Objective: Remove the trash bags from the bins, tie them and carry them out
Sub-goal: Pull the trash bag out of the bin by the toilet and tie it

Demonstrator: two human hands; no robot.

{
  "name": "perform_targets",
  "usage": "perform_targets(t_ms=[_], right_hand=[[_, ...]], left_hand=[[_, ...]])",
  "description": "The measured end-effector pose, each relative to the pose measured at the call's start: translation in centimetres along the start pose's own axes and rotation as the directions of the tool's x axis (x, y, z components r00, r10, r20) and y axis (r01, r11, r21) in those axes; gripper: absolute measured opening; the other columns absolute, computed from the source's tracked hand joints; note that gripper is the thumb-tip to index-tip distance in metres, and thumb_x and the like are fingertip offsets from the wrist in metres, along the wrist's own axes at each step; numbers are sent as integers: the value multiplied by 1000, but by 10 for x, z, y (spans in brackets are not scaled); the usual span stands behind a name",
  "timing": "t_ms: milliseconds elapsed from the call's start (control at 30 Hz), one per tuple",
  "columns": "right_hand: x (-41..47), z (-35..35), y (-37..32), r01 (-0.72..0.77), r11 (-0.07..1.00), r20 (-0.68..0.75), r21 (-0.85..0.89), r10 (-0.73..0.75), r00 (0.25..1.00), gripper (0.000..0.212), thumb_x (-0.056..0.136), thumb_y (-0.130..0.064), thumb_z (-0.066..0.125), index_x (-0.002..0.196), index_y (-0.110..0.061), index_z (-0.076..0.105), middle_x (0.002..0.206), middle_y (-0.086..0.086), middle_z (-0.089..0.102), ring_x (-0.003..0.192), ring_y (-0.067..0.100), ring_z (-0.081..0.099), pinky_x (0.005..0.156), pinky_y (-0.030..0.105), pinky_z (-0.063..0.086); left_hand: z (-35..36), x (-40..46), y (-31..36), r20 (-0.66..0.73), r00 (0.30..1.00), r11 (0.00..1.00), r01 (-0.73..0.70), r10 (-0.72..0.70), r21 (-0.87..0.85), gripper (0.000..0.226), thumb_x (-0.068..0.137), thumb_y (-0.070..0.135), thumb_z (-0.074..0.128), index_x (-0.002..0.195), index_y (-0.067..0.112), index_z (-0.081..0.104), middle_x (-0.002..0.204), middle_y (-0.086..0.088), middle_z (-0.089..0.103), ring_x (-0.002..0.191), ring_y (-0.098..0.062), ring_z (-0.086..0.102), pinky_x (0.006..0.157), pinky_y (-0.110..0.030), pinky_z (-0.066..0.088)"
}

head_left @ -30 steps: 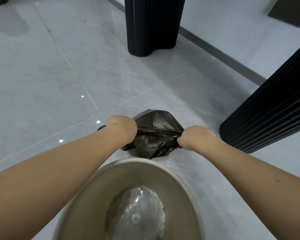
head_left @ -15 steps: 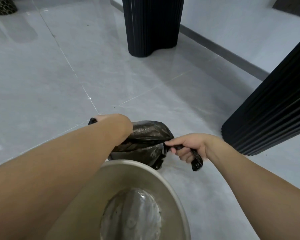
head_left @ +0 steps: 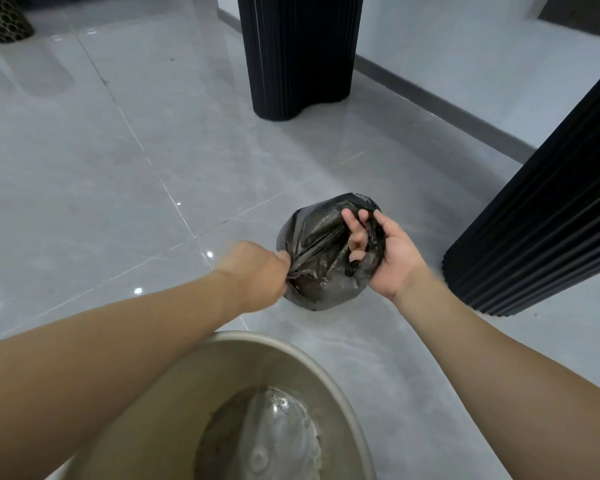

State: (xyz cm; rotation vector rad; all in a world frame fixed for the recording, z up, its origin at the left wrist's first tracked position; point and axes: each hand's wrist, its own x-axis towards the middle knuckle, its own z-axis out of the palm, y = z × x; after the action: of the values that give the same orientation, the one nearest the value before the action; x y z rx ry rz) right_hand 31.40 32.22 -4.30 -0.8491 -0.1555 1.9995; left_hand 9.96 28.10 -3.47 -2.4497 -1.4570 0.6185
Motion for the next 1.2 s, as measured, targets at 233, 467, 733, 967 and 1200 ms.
perform_targets(t_ms=[233,467,733,967,1200], right_hand=[[3,-16,18,107,977,-216,-187,-147,965,11,94,-17,58,100,-19,67,102,-1,76,50,11,59,47,21,51],[-2,-13,15,209,793,-17,-572,-266,964,46,91,1,54,133,-13,44,113,6,73,53,15,53,57,27,52],[-11,-5,37,169,649,124,-742,-115,986,60,85,10,47,136,-16,32,120,-2,70,45,17,46,60,28,48],[-11,-10,46,47,340,97,-939,130,987,103,62,-51,83,146,-27,29,99,-5,70,69,2,64,73,19,53],[-8,13,47,218,-90,207,-972,118,971,10,75,-26,75,79,-25,66,77,-8,69,79,11,65,74,27,50]], left_hand=[[11,-13,-4,-16,973,972,-232,232,-34,29,100,31,30,114,12,47,90,-6,63,79,-31,63,62,-33,37],[-10,-14,-22,22,976,970,-212,216,-121,20,93,24,32,107,15,43,72,-1,51,72,-28,54,61,-33,40],[-21,-20,-28,-103,994,908,-77,38,-412,19,93,11,37,111,17,38,82,0,52,75,-27,50,64,-37,43],[-19,-31,-32,-44,988,736,82,-150,-672,10,92,20,48,99,23,41,72,2,57,67,-25,55,59,-37,47],[-25,-32,-36,-28,977,537,93,-213,-838,5,92,15,58,92,11,61,88,-2,59,84,-23,57,74,-34,45]])
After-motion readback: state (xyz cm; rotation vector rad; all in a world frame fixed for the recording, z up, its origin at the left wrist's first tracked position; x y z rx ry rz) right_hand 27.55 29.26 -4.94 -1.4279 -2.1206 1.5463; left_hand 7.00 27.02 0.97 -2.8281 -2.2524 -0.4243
